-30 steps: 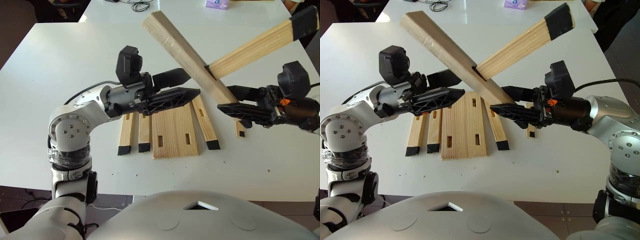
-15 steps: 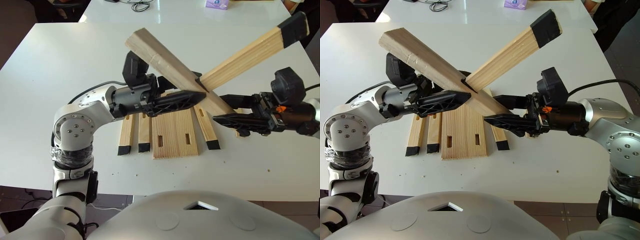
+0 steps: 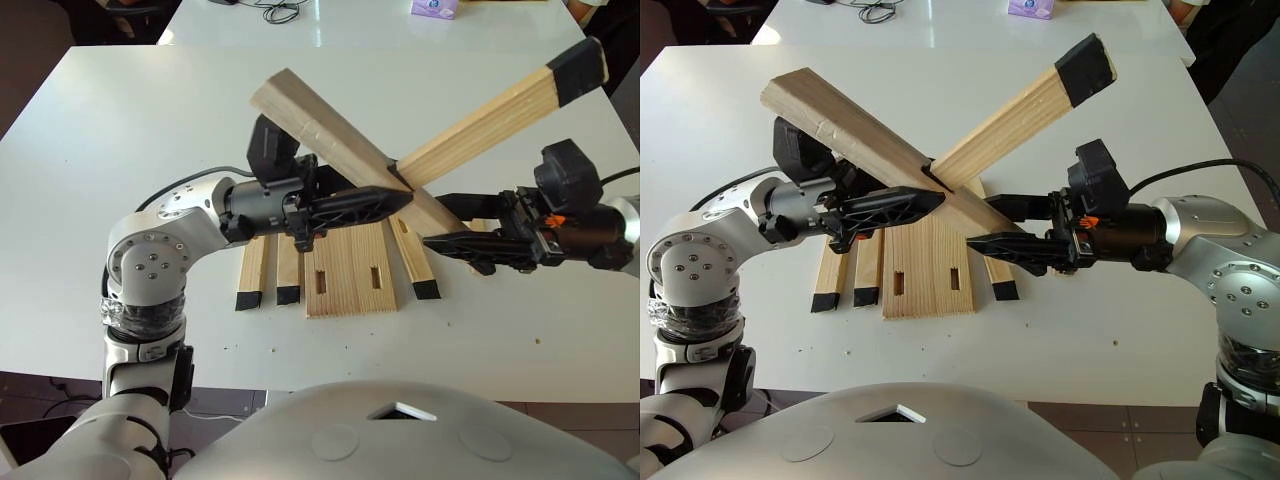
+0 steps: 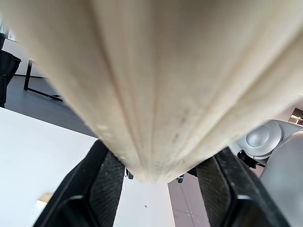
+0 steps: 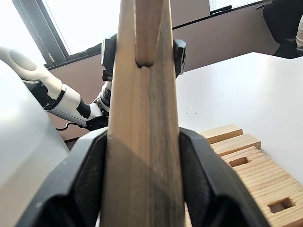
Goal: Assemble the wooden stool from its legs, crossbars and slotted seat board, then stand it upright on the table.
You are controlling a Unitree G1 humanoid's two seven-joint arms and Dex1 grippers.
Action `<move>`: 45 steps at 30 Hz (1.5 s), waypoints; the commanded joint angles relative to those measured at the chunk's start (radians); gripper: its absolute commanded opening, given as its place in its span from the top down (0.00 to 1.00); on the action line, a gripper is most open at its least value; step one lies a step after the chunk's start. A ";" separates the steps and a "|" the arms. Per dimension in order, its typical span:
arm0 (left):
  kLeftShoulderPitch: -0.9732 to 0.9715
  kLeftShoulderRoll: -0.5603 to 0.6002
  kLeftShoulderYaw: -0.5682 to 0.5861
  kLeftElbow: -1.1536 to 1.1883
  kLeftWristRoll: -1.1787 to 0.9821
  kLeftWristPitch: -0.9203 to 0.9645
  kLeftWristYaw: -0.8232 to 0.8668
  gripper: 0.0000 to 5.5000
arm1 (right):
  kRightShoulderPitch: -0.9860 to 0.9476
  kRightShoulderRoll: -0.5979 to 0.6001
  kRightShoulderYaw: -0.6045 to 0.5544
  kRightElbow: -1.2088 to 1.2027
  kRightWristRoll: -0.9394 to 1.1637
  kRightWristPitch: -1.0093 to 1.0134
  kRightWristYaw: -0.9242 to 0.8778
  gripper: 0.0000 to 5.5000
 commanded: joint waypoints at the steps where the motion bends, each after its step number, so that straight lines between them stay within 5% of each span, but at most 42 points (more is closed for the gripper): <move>1: 0.003 0.003 -0.013 -0.009 0.009 -0.005 0.010 0.61 | -0.008 -0.028 0.019 -0.007 -0.032 -0.010 0.026 0.62; 16: 0.038 0.037 -0.049 -0.041 0.065 -0.028 -0.033 0.62 | -0.008 -0.058 0.032 0.001 -0.116 -0.038 0.049 0.63; 25: 0.013 0.036 -0.019 -0.013 0.047 -0.042 -0.008 0.62 | 0.152 -0.156 0.088 0.006 -0.340 -0.146 0.185 0.36; 28: -0.013 0.055 0.000 0.013 0.062 -0.045 -0.020 0.63 | 0.244 -0.178 0.076 0.062 -0.428 -0.211 0.230 0.35; 37: 0.001 0.296 0.094 0.015 0.199 -0.056 -0.166 0.63 | 0.430 -0.127 -0.037 0.083 -0.531 -0.325 0.193 0.35; 45: 0.236 0.450 0.156 -0.094 0.419 -0.218 -0.306 0.63 | 0.618 -0.029 -0.118 -0.051 -0.562 -0.363 0.087 0.35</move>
